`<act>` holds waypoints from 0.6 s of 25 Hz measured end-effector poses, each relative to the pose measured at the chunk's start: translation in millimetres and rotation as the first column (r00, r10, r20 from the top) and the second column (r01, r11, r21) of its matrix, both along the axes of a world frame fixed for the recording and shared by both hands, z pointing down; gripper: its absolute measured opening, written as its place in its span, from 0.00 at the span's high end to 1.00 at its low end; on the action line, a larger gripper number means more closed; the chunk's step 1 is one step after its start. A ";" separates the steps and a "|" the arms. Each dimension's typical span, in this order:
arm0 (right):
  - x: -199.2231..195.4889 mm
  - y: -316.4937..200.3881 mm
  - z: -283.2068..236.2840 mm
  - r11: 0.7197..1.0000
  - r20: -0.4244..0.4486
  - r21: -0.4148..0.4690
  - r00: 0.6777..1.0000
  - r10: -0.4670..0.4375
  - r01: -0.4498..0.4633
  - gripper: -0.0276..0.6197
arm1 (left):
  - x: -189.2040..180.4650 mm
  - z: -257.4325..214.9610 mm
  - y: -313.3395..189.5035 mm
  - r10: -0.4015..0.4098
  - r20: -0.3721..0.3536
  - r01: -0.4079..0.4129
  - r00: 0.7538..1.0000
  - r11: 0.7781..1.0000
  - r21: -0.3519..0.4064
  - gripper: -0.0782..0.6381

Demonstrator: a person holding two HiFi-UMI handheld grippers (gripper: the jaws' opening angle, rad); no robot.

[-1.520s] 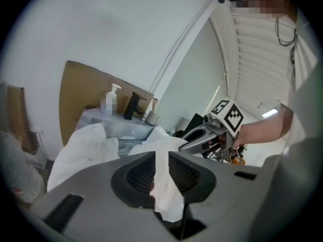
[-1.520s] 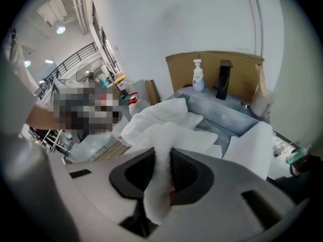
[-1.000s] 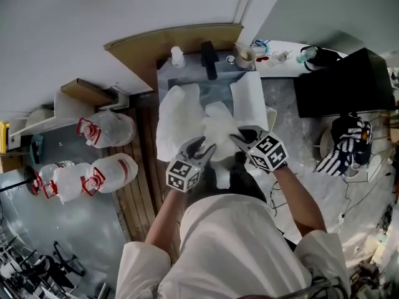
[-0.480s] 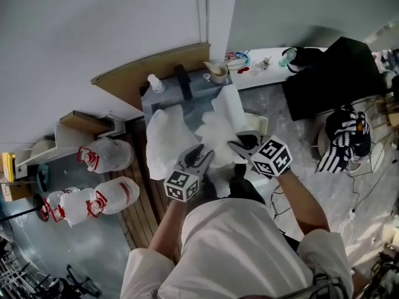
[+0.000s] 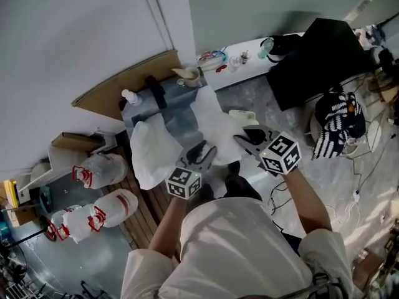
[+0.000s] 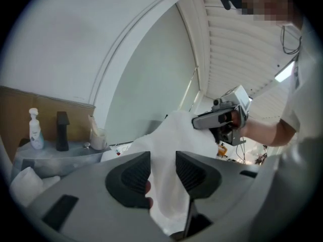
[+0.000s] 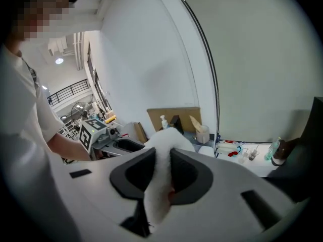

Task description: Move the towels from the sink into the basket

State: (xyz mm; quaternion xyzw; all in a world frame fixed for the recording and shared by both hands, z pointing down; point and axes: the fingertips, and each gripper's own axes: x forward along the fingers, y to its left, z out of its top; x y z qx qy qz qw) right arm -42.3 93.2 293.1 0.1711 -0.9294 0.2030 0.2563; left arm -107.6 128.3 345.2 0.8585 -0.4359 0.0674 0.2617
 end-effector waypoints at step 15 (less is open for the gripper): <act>125.7 -40.4 11.0 0.987 -0.045 0.016 0.986 0.161 -0.160 0.84 | 127.4 22.5 -47.2 0.154 -0.020 -0.154 0.988 0.988 -0.019 0.68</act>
